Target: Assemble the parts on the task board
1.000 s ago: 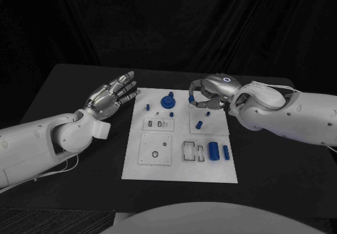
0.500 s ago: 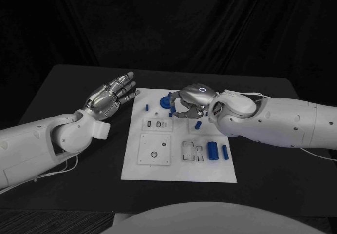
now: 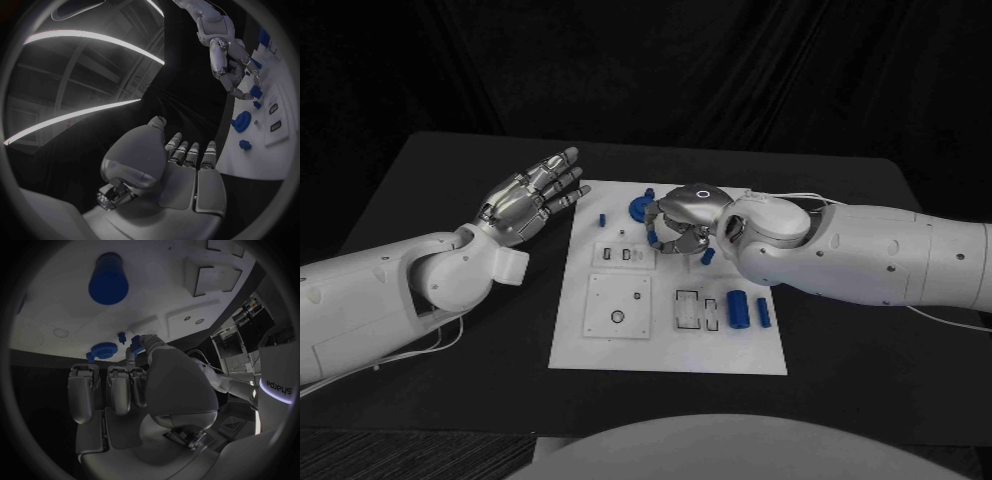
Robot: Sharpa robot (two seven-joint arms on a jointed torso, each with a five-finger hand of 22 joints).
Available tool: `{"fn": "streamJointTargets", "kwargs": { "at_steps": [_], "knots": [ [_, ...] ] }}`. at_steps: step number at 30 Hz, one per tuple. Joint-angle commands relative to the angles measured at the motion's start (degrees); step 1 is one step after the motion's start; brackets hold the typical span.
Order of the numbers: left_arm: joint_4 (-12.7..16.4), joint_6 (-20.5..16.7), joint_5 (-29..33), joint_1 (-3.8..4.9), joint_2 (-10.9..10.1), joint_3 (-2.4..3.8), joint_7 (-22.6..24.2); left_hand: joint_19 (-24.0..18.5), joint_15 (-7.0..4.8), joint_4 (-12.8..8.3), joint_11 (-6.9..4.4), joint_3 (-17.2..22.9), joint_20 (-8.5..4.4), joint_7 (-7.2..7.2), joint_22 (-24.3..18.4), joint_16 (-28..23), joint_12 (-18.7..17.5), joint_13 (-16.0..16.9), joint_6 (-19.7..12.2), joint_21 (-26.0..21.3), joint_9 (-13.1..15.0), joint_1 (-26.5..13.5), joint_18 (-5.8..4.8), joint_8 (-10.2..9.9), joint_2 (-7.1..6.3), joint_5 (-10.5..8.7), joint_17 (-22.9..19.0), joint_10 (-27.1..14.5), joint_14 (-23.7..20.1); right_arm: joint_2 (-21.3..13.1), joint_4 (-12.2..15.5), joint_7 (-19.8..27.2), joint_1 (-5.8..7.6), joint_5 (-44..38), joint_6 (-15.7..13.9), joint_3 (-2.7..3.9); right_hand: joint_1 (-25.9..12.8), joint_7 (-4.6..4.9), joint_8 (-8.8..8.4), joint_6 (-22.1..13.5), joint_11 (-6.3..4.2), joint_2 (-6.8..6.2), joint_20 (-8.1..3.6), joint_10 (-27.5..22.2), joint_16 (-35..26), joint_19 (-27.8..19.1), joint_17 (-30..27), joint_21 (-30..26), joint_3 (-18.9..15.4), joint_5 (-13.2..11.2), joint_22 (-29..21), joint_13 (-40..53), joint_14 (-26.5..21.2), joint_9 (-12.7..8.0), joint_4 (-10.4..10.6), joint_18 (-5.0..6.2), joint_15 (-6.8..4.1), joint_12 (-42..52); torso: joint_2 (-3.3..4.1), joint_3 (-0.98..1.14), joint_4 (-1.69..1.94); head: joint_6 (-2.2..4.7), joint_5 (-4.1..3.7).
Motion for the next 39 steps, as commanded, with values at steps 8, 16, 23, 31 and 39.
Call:
{"fn": "streamJointTargets", "kwargs": {
  "at_steps": [8, 16, 23, 31, 39],
  "knots": [
    [0.1, 0.8, 0.0, -0.06, -0.1, 0.06, 0.4, -0.1, -0.48, 0.1, 0.19, 0.3, -0.37, 0.45, -0.1, 0.1, 0.2, 0.1, 0.1, -0.1, 0.1, 0.3, 1.06, 0.4, -0.19, 0.31, -0.1, 0.0, 0.0, 0.4, 0.3, -2.0, -0.29, -1.1, 2.2, 0.03, -0.1, 0.18, -0.43, 0.6, 0.19, 0.04, 0.67, 6.0, 0.0, 4.6, 14.9, -0.4, 0.0, 0.0, 14.1, 15.1, 6.0, -0.1, -0.4, -0.16, 0.60, 0.1, 0.01, -0.06, 0.03, -0.01, 0.03],
    [0.1, 0.9, 0.0, -0.06, 0.0, 0.06, 0.2, -0.1, -0.48, 0.1, 0.19, 0.3, -0.37, 0.45, -0.1, 0.1, 0.2, 0.1, 0.1, -0.1, 0.1, 0.3, 1.06, 0.4, -0.19, 0.31, -0.1, 0.0, 0.0, 0.7, 0.4, -1.9, -0.53, -1.1, 2.2, 0.03, -0.3, 0.26, -0.66, 0.8, 0.27, 0.03, 0.75, 6.0, -0.1, 4.4, 14.6, -0.6, 0.0, -0.2, 14.0, 15.1, 6.0, -0.2, -0.5, -0.10, 0.69, 0.1, 0.02, -0.06, 0.02, -0.01, 0.11],
    [0.0, 1.0, 0.0, -0.06, 0.0, 0.06, 0.2, -0.1, -0.48, 0.1, 0.19, 0.3, -0.37, 0.45, -0.1, 0.1, 0.2, 0.1, 0.1, -0.1, 0.1, 0.3, 1.06, 0.4, -0.19, 0.31, -0.1, 0.0, 0.0, 0.8, 0.6, -1.9, -0.72, -1.1, 2.5, 0.03, -0.4, 0.28, -0.73, 0.9, 0.30, 0.05, 0.78, 6.0, -0.2, 4.4, 14.5, -0.7, 0.0, -0.3, 14.0, 15.1, 5.9, -0.2, -0.5, -0.06, 0.71, 0.1, -0.01, -0.06, 0.01, -0.01, 0.09],
    [0.0, 1.1, 0.0, -0.07, 0.1, 0.06, 0.0, -0.1, -0.43, 0.1, 0.16, 0.3, -0.39, 0.44, -0.1, 0.1, 0.2, 0.1, 0.1, -0.1, 0.1, 0.3, 1.07, 0.4, -0.15, 0.32, -0.1, 0.0, 0.0, 1.1, 0.6, -2.0, -0.86, -1.1, 2.8, 0.03, -0.7, 0.36, -1.24, 1.2, 0.42, 0.04, 0.95, 6.0, -0.3, 4.2, 14.3, -0.9, 0.1, -1.3, 13.9, 15.1, 5.9, -0.5, -0.9, 0.00, 0.83, 0.1, 0.02, -0.04, 0.00, -0.01, 0.16],
    [-0.1, 1.2, 0.0, -0.08, 0.2, 0.06, -0.1, -0.1, -0.41, 0.1, 0.16, 0.4, -0.40, 0.43, -0.1, 0.1, 0.2, 0.1, 0.0, -0.1, 0.1, 0.3, 1.07, 0.4, -0.14, 0.32, -0.1, 0.0, 0.0, 1.2, 0.5, -2.1, -1.01, -1.1, 3.1, 0.03, -1.5, 0.47, -2.53, 1.0, 0.55, 0.15, 1.15, 6.0, -0.3, 4.2, 14.2, -1.1, 0.0, -4.7, 13.8, 15.1, 5.9, -0.9, -1.7, 0.04, 0.94, 0.1, 0.00, -0.02, 0.01, -0.01, 0.14]
  ]
}}
